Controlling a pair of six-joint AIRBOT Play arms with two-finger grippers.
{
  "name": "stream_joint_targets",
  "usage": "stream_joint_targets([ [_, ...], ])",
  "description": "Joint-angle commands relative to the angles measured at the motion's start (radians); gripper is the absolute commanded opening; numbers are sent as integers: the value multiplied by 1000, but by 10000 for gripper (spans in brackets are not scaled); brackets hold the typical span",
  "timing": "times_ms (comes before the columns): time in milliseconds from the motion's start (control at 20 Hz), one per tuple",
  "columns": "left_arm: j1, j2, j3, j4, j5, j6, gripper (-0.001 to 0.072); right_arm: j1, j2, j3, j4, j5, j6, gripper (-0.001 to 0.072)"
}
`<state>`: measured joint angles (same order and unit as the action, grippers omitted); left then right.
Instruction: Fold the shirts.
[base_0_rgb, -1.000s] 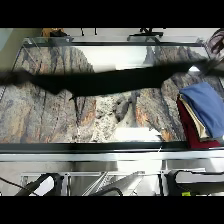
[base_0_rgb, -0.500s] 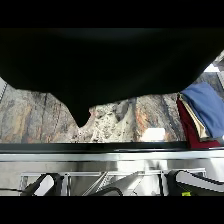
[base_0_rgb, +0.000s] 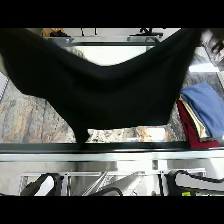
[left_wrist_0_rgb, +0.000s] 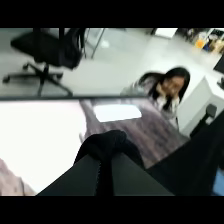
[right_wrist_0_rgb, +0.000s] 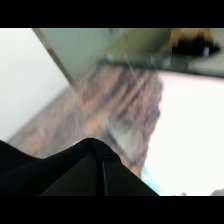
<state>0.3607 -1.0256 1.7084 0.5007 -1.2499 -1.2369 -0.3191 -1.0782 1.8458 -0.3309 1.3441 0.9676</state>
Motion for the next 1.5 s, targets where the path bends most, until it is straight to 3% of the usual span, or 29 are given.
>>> stream_joint_targets([
  [0, -201, -117, -113, 270, 121, -6, 12, 165, -172, -66, -253, -61, 39, 17],
  [200, -272, -298, -101, 290, 167, -6, 12, 177, -330, -66, -249, -66, 42, 18],
  [450, -271, -339, 121, 276, 60, -6, 12, 170, -239, -39, -164, -56, -13, 18],
  [800, -269, 18, 380, 238, 55, -28, 12, 153, 177, 21, -134, -139, -101, 18],
  [900, -269, 161, 338, 377, 119, -39, 13, 153, 289, 21, -191, -208, -105, 18],
  [1050, -269, 340, 209, 654, 243, -124, 12, 153, 376, 20, -297, -286, -105, 18],
  [1150, -269, 393, 127, 737, 288, -133, 12, 153, 362, 19, -304, -283, -104, 18],
  [1250, -269, 381, 43, 721, 281, -133, 12, 157, 283, 19, -246, -217, -104, 18],
  [1450, -282, 183, -119, 674, 246, -133, 12, 214, 10, -19, -197, -106, -82, 18],
])
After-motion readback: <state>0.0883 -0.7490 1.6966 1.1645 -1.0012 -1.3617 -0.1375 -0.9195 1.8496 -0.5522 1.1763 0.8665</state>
